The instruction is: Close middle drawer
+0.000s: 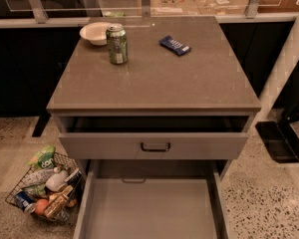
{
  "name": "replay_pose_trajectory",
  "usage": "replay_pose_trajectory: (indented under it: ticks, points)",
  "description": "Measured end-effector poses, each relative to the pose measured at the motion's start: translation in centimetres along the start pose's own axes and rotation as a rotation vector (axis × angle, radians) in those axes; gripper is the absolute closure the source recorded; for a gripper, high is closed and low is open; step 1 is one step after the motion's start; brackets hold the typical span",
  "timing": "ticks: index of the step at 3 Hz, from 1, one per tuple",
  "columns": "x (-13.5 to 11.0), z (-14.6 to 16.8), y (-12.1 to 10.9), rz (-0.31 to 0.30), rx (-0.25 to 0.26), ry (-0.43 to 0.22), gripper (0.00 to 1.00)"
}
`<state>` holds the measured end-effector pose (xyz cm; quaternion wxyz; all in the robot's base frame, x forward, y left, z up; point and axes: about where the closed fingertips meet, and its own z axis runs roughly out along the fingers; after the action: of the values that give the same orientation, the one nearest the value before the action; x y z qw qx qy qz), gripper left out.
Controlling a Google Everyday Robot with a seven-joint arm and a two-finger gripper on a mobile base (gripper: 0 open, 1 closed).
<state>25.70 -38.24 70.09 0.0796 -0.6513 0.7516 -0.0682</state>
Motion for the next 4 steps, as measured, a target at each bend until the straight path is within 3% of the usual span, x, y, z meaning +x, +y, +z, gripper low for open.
replay_pose_trajectory:
  ticks: [2,3,4]
  points:
    - [-2.6,5.4,5.1,-0.050,-0.097,-0.016,0.00]
    - [-2.6,5.4,5.1,-0.050,-0.096,-0.016,0.00]
    - [-3.4,7.5,5.1,-0.059,-0.103,-0.035,0.00]
